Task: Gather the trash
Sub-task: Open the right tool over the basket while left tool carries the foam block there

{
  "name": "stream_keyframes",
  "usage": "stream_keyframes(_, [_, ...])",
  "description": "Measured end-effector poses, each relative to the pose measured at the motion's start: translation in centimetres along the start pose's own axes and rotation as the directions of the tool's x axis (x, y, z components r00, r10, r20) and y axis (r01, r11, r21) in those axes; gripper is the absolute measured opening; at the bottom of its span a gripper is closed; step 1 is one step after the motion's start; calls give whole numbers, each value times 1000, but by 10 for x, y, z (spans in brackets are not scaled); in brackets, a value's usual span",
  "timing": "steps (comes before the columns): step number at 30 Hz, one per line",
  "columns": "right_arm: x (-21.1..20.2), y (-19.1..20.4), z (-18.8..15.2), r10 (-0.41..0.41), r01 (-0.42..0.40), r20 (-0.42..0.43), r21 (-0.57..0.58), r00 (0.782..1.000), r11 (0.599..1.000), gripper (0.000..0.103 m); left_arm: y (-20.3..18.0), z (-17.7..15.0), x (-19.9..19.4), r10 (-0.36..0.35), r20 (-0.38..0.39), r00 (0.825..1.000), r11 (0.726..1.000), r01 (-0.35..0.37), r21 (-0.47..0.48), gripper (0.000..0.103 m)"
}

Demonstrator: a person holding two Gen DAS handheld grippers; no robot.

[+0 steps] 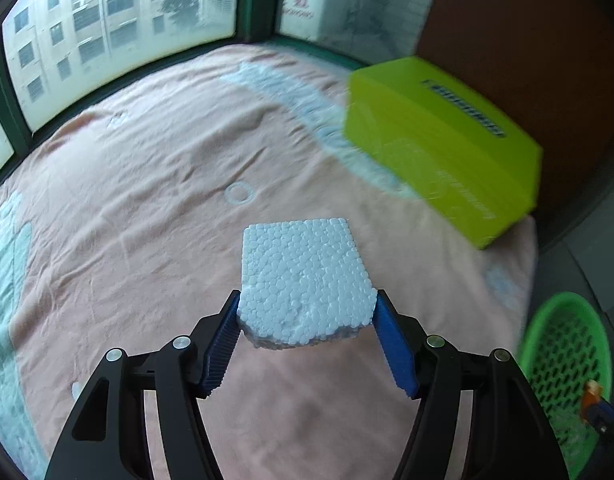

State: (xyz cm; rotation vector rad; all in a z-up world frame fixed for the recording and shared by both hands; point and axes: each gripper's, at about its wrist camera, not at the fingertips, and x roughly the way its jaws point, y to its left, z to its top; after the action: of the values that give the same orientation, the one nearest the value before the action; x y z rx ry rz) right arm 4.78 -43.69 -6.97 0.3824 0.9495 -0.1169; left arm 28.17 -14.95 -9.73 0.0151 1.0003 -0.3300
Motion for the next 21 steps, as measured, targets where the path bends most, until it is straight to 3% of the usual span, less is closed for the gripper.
stream_keyframes(3, [-4, -4, -2, 0, 0, 8, 11, 1000, 1000, 38, -15, -4, -23, -42, 28, 999, 999, 42, 26, 63])
stream_keyframes(6, [-14, -8, -5, -2, 1, 37, 22, 999, 1000, 59, -33, -12, -44, -85, 49, 995, 995, 81, 63, 63])
stream_keyframes(14, [-40, -16, -13, -2, -2, 92, 39, 996, 999, 60, -83, -41, -90, -189, 70, 979, 971, 176, 161, 63])
stream_keyframes(21, [-67, -29, -21, -12, 3, 145, 60, 989, 998, 66, -123, -66, -102, -257, 39, 966, 944, 242, 223, 63])
